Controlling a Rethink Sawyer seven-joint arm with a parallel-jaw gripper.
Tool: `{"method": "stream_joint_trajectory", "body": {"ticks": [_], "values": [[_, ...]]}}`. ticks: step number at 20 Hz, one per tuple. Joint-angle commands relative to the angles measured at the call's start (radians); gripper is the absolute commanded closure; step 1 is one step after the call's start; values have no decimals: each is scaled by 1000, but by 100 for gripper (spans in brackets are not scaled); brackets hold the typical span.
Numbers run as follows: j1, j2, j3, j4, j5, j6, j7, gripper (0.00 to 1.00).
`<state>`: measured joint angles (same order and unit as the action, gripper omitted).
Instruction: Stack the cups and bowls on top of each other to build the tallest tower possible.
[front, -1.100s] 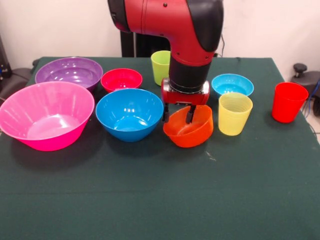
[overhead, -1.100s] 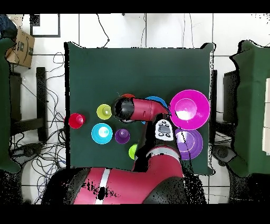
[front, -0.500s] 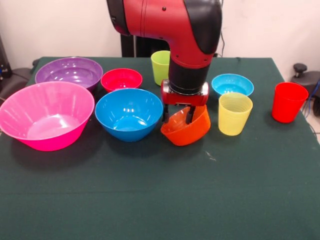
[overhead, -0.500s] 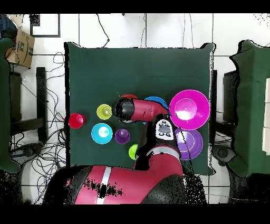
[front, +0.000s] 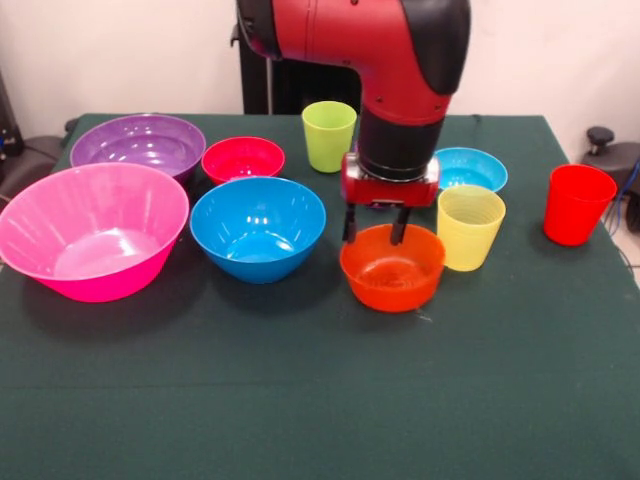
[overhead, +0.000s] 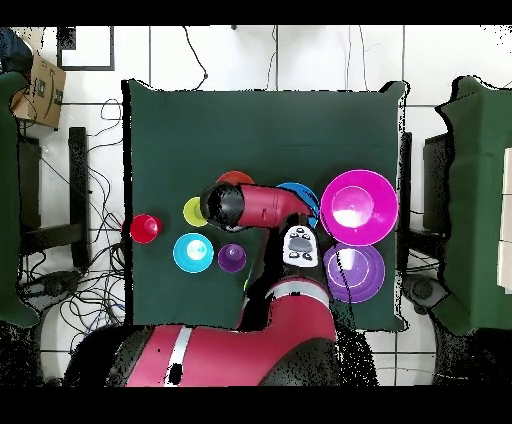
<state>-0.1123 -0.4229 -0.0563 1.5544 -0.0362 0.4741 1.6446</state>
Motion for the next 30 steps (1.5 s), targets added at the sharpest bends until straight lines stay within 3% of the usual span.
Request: {"method": "stream_joint_trajectory", "body": {"ticks": [1, 12, 20, 30], "values": [[37, -28, 60, 2, 36, 58, 163, 0], [47, -27, 51, -16, 52, 73, 155, 0], [90, -34, 49, -29, 77, 83, 190, 0], [124, 33, 46, -48, 103, 0, 225, 0]]}}
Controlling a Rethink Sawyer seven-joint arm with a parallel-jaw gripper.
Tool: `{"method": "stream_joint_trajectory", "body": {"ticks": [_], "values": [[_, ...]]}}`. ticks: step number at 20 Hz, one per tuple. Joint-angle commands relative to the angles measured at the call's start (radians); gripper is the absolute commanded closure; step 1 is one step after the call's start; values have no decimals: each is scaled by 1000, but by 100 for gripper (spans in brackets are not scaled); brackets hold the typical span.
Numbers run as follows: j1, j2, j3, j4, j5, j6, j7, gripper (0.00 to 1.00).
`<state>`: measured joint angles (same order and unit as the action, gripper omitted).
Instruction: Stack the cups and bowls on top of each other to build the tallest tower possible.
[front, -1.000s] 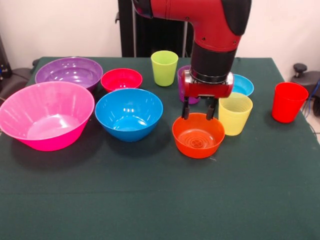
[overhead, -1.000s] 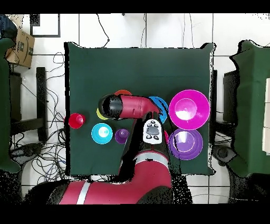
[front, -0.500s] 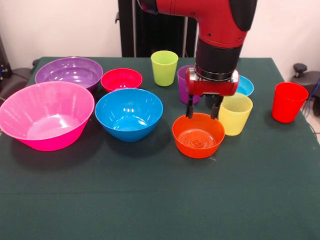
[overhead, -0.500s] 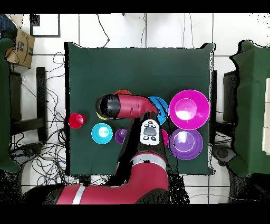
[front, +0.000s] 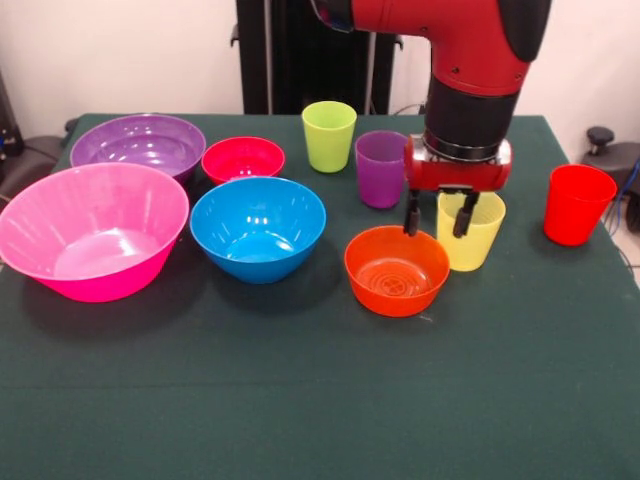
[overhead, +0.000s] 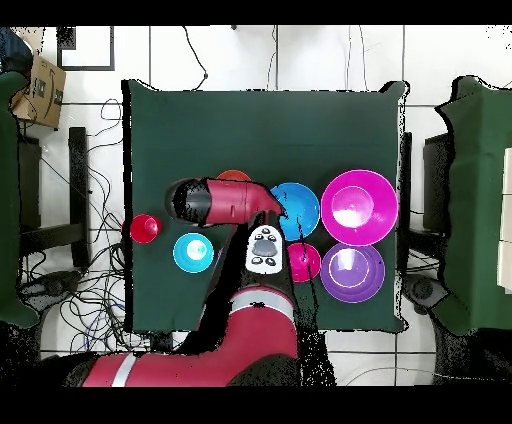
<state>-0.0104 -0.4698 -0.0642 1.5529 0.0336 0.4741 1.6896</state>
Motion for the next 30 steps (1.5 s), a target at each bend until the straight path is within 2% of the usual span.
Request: {"method": "stream_joint_trajectory", "body": {"ticks": [1, 5, 17, 30], "values": [[17, 98, 60, -51, 30, -23, 175, 0], [1, 124, 74, -43, 20, -73, 169, 0], [-14, 195, 83, -90, 10, -127, 158, 0], [1, 203, 78, -95, 17, -142, 174, 0]]}}
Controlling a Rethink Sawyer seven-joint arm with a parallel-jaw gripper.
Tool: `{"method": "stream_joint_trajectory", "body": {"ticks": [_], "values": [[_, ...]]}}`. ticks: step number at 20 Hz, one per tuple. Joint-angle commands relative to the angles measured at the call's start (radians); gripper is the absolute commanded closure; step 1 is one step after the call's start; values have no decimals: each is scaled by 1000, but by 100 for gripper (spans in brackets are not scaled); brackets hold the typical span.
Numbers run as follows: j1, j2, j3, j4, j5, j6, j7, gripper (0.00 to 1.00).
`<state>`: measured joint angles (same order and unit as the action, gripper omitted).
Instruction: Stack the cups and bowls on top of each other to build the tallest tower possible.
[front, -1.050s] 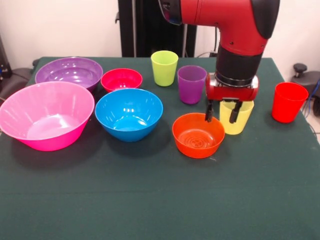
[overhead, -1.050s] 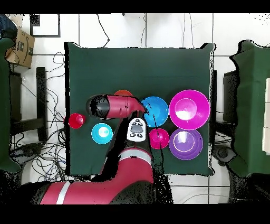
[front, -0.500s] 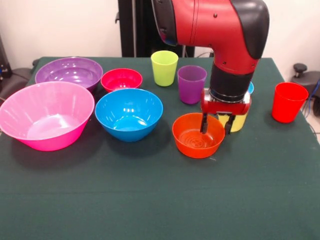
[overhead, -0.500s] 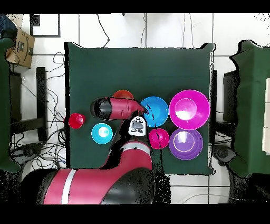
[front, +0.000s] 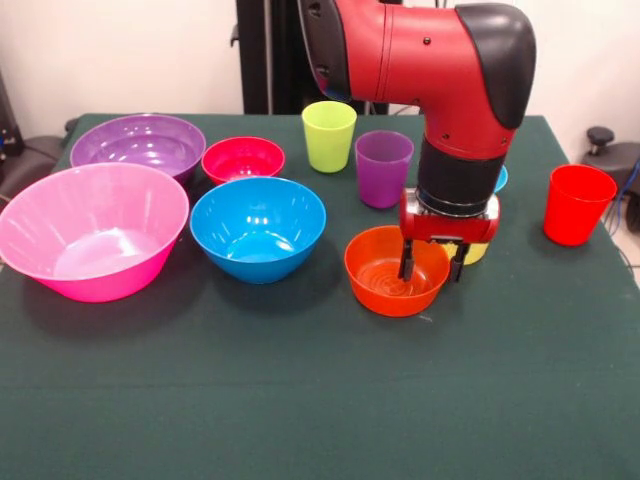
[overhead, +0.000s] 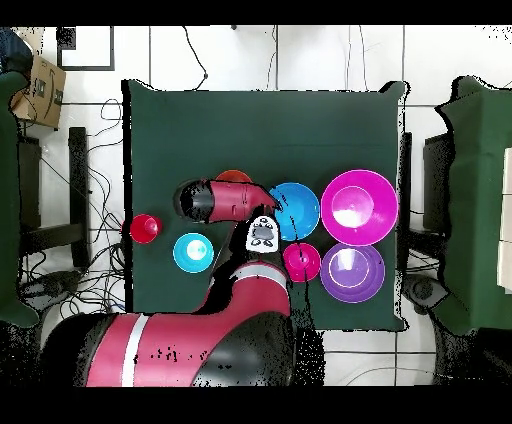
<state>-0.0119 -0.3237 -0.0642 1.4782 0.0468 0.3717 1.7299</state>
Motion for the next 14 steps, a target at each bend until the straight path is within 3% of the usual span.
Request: {"method": "stream_joint_trajectory", "body": {"ticks": [1, 6, 7, 14], "values": [[2, 58, 78, -21, 2, -42, 133, 0], [8, 60, 64, -24, -3, -59, 141, 0], [9, 59, 65, -24, 0, -55, 142, 100], [14, 54, 56, -20, 1, -54, 145, 100]]}}
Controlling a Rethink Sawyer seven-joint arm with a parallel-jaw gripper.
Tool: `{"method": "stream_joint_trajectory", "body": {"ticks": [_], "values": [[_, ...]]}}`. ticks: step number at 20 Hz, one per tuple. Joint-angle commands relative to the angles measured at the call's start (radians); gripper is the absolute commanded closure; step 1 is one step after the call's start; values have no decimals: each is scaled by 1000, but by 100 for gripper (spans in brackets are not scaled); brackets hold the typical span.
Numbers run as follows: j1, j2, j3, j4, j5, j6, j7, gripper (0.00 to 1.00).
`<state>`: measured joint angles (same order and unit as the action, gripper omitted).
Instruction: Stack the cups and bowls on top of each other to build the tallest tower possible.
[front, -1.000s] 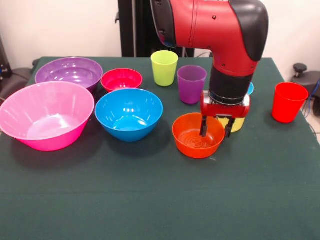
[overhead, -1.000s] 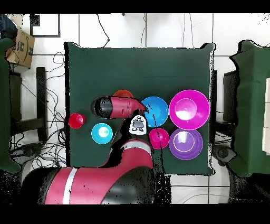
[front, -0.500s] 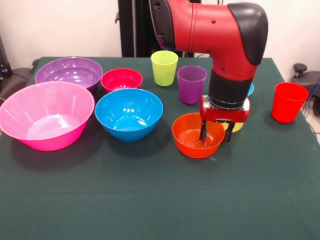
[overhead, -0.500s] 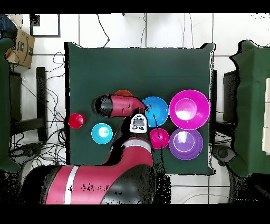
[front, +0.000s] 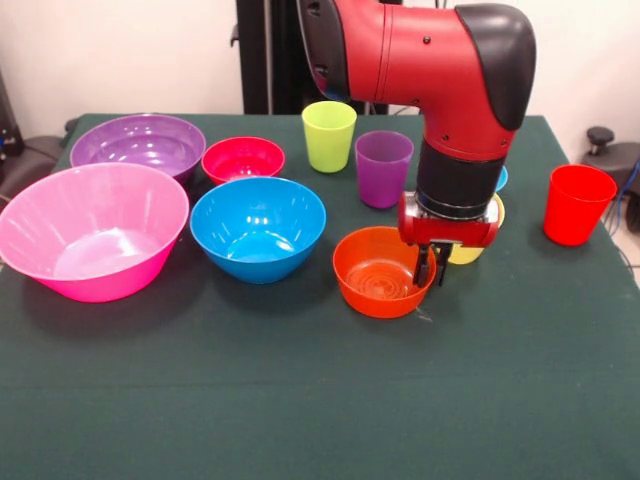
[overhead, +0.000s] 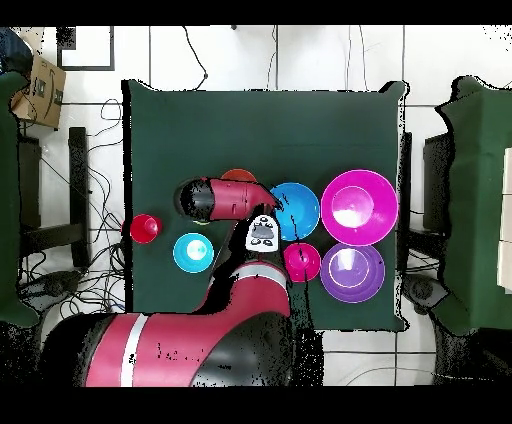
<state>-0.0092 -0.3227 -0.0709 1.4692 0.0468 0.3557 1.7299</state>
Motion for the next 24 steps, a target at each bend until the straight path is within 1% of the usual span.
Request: {"method": "stream_joint_trajectory", "body": {"ticks": [1, 6, 8, 10, 11, 12, 13, 16, 17, 19, 24], "values": [[12, 52, 61, -10, 1, -38, 145, 100], [16, 50, 51, -6, 4, -34, 153, 100], [14, 51, 49, -21, -11, -62, 139, 100], [7, 29, 45, -41, -13, 15, 109, 100], [7, -15, 35, -15, -15, 34, 109, 100], [6, -43, 33, 7, -14, 37, 113, 100], [5, -88, 25, 22, -14, 71, 106, 100], [-13, -147, 40, 10, -10, 146, 67, 100], [-11, -174, 36, 4, -9, 199, 55, 100], [-5, -207, 24, 2, -11, 257, 49, 100], [-11, -236, 29, -4, -14, 313, 48, 100]]}}
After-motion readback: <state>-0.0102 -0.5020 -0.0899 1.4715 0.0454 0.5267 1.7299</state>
